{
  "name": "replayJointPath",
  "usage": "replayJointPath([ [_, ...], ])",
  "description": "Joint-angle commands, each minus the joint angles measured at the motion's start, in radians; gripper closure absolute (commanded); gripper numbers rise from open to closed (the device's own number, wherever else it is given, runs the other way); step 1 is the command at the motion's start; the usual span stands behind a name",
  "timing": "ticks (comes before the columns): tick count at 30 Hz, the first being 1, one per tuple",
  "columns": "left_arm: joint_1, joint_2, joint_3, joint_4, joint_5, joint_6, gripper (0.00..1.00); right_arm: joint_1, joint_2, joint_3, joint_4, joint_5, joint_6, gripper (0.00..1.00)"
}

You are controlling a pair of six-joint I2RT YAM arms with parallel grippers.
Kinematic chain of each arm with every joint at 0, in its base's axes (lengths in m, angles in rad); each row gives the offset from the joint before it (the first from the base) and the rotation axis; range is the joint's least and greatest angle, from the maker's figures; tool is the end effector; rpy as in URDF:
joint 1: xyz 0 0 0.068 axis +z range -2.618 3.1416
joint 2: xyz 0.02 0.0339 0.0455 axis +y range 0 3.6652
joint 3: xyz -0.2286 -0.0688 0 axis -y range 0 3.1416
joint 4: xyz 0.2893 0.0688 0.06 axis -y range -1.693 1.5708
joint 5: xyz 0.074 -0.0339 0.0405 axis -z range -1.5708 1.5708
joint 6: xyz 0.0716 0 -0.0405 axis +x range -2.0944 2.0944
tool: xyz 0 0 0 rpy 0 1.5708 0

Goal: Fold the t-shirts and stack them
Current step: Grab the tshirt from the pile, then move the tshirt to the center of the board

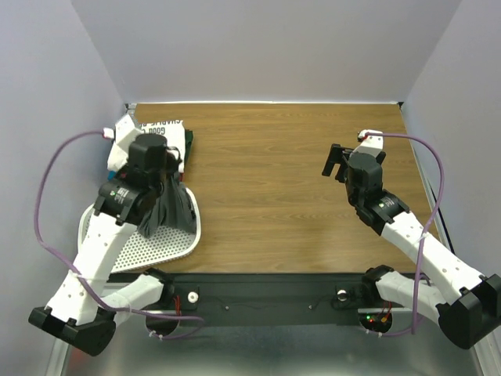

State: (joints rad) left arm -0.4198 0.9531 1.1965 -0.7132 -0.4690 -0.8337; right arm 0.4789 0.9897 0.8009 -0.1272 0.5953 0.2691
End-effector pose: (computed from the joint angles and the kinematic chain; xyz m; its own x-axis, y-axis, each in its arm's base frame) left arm 0.2660 -0.0833 0.3654 -0.2746 -0.6007 -0.7508 -0.3091 0.7945 -0.5227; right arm 0.2995 0.1103 0.2678 -0.2416 0.1226 -0.9626 0.1615 0.9832 0.0847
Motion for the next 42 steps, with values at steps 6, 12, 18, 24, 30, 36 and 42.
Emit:
replayJointPath([
  [6,-0.007,0.274,0.573,0.293,0.329,0.413,1.0,-0.006,-0.017,0.003,0.032,0.012,0.01,0.0],
  [12,-0.013,0.552,1.046,0.546,0.839,0.345,1.0,-0.006,-0.025,0.017,0.032,0.034,0.007,0.0],
  [18,-0.016,0.776,1.241,1.013,1.157,0.007,1.0,-0.01,-0.033,0.014,0.031,0.057,0.005,0.0],
  [24,-0.016,0.816,1.104,1.27,1.244,-0.086,1.0,-0.011,-0.068,0.004,0.028,0.087,0.001,0.0],
  [30,-0.007,0.743,0.651,0.912,0.969,0.197,0.14,-0.013,-0.091,0.006,0.02,0.095,0.009,0.0],
  [36,-0.01,0.722,0.294,0.756,0.693,0.334,0.03,-0.013,-0.02,0.034,0.0,0.032,0.004,0.0],
  [42,-0.028,0.67,0.071,0.748,0.543,0.364,0.03,-0.013,0.117,0.05,-0.002,-0.152,0.073,0.0],
])
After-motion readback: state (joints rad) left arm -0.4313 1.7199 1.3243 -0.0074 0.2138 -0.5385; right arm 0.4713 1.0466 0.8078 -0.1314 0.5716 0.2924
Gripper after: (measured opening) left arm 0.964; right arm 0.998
